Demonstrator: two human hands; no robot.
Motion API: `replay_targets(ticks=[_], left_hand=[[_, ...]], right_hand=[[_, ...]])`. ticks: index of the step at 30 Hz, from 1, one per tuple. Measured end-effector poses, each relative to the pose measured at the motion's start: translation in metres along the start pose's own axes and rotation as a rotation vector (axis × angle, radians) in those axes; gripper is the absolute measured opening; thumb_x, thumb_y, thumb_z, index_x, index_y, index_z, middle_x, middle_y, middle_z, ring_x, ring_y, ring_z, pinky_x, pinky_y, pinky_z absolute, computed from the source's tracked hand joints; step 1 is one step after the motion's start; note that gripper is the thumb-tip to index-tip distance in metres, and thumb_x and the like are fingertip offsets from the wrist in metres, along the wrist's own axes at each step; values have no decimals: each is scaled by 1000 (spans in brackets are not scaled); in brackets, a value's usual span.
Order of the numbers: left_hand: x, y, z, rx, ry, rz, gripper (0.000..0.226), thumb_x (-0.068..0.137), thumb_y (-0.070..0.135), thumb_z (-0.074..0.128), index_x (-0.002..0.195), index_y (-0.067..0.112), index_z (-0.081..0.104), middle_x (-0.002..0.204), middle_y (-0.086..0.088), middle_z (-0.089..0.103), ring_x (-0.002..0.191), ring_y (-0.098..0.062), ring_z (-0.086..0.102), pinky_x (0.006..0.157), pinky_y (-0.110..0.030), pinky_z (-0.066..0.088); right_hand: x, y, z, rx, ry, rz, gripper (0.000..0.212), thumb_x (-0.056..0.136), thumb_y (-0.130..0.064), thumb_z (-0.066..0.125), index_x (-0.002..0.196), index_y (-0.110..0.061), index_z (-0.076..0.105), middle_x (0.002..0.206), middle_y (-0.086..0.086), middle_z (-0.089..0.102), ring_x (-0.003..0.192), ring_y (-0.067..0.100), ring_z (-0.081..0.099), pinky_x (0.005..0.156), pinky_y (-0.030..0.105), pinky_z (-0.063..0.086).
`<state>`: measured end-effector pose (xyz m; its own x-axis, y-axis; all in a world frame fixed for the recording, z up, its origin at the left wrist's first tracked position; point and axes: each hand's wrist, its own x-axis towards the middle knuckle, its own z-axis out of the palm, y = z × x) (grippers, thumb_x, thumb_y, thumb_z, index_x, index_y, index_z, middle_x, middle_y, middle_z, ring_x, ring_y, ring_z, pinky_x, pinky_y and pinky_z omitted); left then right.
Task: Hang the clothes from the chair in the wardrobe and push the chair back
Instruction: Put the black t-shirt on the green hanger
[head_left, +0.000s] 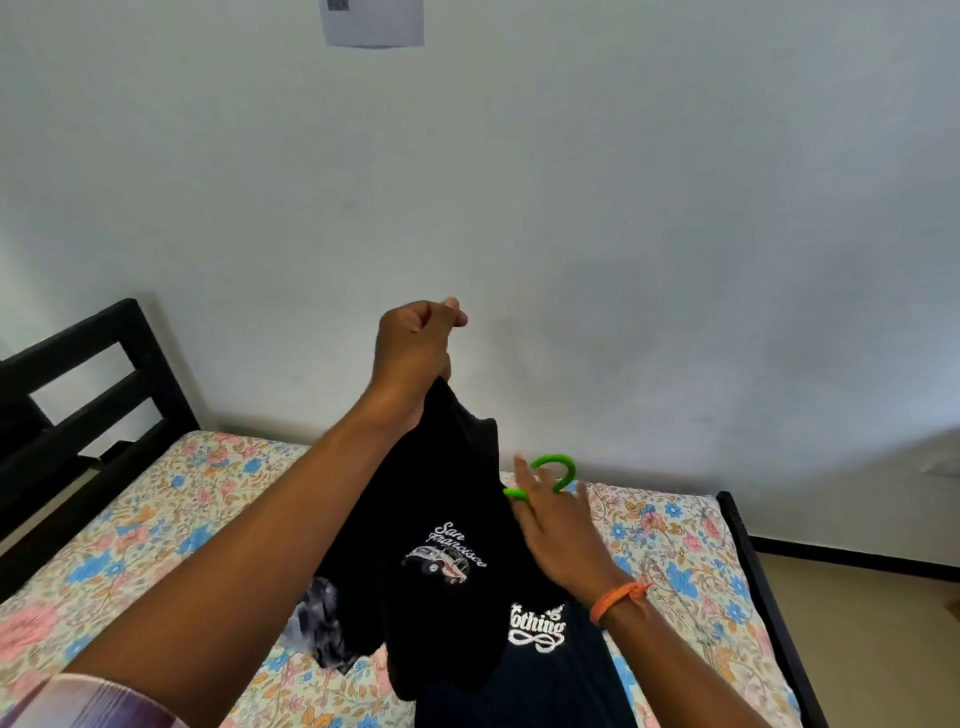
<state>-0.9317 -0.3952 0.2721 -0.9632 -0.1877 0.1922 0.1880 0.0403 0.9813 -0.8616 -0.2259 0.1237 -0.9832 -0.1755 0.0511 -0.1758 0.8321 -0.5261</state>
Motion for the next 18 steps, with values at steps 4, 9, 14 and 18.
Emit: replay_targets(ticks=[4,9,14,18], left_hand=[[-16,-9,9,16,-83,9,29,100,26,56,81,8,68,38,8,37,32,-12,33,39,-18,26],[-6,-14,-25,506,-145,213,28,98,32,57,79,17,71,54,12,56,52,1,52,52,-10,35],[-8,-26,-52,1009,-258,371,32,96,53,50,91,24,62,74,10,55,75,-12,56,62,-29,39],[-5,-28,-64,1324,-428,357,54,93,70,32,86,27,64,79,9,53,85,-19,59,67,-34,42]], right_hand=[[9,-3,23,530,110,75,54,104,-15,41,153,-33,25,74,-1,62,65,3,55,68,27,43],[29,-8,-14,630,315,149,54,103,-13,47,148,-37,28,89,-9,64,82,0,62,78,8,46],[46,-7,-47,426,446,117,53,102,-19,47,153,-28,32,86,-4,64,72,24,65,65,39,49],[45,-16,-63,243,483,26,57,103,-25,47,154,-34,24,64,-10,54,58,16,54,55,35,38]])
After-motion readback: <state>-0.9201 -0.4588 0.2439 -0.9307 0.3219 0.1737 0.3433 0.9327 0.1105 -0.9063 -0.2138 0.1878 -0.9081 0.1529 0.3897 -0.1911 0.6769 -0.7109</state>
